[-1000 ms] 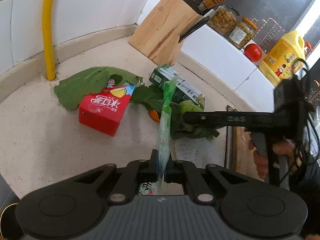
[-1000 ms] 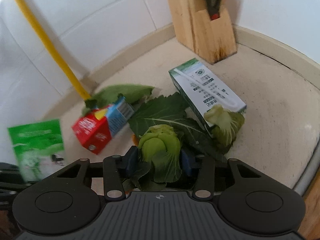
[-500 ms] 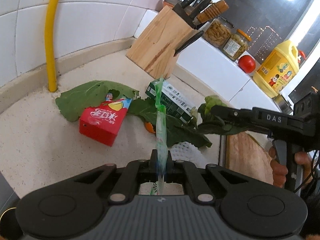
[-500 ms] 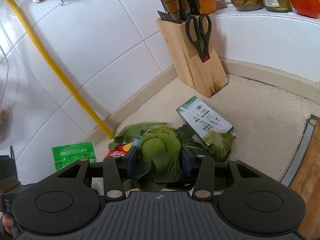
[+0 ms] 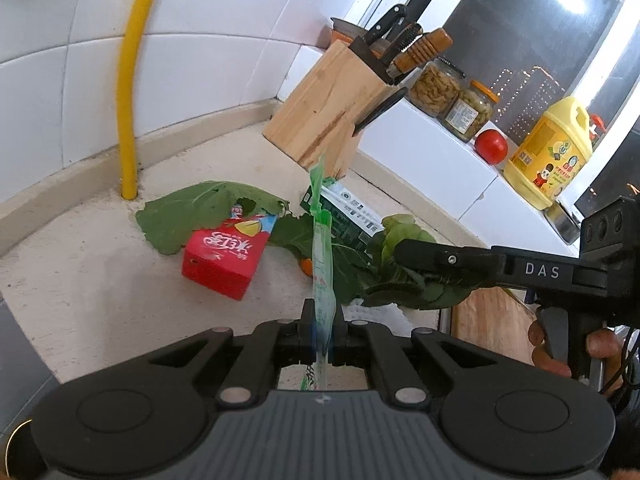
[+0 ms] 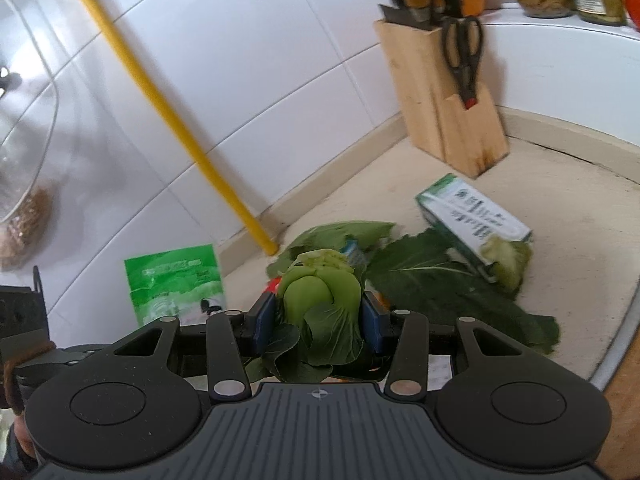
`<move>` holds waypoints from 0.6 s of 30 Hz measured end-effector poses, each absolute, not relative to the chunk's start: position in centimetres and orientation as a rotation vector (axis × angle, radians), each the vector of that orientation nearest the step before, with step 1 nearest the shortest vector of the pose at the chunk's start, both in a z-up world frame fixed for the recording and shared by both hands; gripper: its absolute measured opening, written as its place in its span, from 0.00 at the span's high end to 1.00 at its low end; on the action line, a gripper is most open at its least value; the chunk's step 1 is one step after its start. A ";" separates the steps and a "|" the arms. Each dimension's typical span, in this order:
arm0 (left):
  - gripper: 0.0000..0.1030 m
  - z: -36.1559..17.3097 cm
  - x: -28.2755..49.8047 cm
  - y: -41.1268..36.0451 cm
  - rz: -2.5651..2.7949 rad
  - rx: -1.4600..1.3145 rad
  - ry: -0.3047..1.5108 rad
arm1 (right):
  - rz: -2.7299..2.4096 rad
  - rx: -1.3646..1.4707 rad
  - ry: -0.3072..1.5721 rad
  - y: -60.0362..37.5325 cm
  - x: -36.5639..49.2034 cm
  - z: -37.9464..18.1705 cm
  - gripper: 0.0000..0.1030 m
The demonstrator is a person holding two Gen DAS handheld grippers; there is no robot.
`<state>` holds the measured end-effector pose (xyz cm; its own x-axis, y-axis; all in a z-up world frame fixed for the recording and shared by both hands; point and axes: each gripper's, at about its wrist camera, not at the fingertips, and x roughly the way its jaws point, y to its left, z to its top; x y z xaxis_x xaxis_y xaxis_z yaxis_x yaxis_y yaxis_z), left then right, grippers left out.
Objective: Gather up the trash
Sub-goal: 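Carry the green wrapper with the left tool while the right tool carries bok choy to the bin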
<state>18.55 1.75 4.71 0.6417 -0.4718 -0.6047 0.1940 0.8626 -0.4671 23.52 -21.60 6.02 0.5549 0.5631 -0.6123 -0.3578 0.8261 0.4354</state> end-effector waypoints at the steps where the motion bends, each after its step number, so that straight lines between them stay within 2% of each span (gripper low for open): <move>1: 0.98 4.8 18.3 1.9 -0.388 -0.382 0.783 | 0.556 0.271 0.817 -21.4 23.4 6.1 0.49; 18: 0.98 6.4 14.3 6.0 -0.292 -0.407 0.710 | 0.670 0.235 0.819 -16.1 21.8 7.0 0.49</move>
